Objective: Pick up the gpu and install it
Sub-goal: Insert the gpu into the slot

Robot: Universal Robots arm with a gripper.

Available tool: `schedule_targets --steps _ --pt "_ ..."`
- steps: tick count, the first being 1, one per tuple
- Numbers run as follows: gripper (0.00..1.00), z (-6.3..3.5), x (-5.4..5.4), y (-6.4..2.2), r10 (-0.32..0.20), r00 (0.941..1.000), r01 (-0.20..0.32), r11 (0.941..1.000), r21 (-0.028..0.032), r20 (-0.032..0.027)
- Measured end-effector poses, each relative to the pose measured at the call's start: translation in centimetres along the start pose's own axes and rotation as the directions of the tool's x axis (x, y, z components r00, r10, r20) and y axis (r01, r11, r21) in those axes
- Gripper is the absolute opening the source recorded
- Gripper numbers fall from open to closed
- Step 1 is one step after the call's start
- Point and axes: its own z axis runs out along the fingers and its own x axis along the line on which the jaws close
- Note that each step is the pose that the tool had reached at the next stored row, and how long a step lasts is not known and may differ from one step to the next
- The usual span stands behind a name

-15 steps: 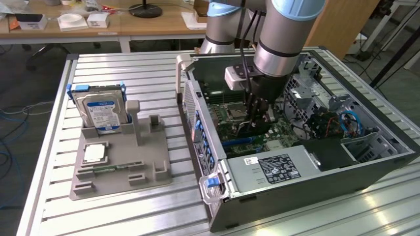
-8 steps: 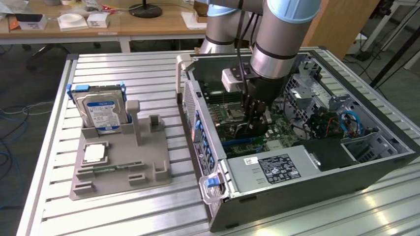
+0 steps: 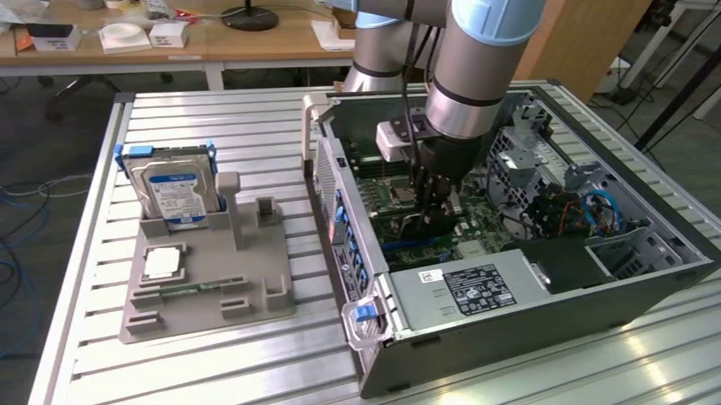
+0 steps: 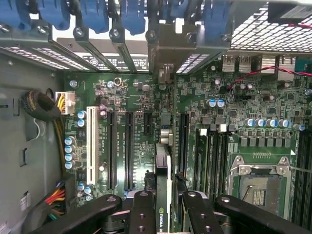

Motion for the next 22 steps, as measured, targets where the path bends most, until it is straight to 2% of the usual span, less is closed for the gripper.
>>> schedule_targets --steps 22 --pt "0.26 -0.04 -0.03 0.33 0.026 0.9997 -0.026 0.9997 0.0005 0.0000"
